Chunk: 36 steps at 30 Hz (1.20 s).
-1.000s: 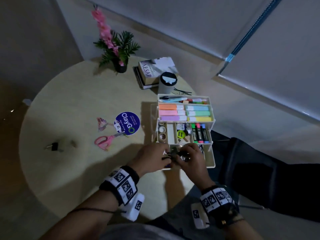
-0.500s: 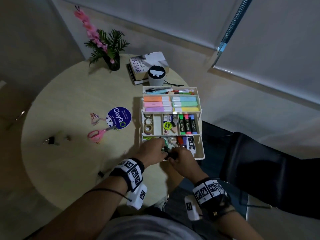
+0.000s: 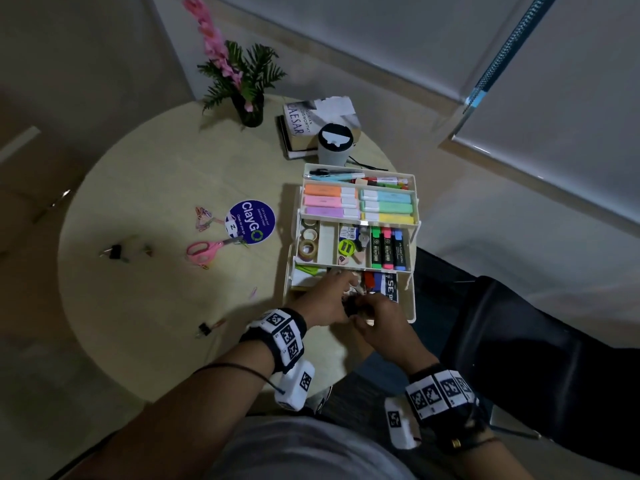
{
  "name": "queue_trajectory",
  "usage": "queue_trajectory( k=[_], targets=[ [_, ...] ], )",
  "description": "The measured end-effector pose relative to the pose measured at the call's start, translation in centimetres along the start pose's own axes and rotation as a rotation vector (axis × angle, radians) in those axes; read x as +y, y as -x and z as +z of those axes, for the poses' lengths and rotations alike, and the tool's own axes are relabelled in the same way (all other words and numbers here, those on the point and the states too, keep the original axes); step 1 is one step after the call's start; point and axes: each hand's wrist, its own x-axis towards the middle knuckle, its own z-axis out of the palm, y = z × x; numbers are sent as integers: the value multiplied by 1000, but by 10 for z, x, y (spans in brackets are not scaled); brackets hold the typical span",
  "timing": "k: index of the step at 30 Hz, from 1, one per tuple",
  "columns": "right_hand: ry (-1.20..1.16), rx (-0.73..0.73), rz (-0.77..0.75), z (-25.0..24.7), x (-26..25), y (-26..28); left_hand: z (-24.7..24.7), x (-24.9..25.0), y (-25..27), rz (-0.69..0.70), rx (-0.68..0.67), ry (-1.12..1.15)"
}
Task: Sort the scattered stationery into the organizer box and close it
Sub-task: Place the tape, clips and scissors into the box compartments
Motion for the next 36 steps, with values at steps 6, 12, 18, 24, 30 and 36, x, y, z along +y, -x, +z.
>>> queue_trajectory(
  k=[6,12,18,24,30,36],
  targets=[
    [100,21,-73,3,-19,-15,-14,-26,14,54,-60,210],
    [139,-58,-214,32,-79,-47,-60,-69,53,46,-6,445],
    [269,-404,-363,92,-150,-78,-143,-156,119,-77,216,194],
    [366,-567,-394,161,-196,-109,-207,-258,159,-352,441,-5],
    [549,-619,-480,214,-220,-124,-244,-324,169,-471,581,-114],
    [441,-591,-408,231,-203,-135,-258,-356,161,-463,582,-167]
  ],
)
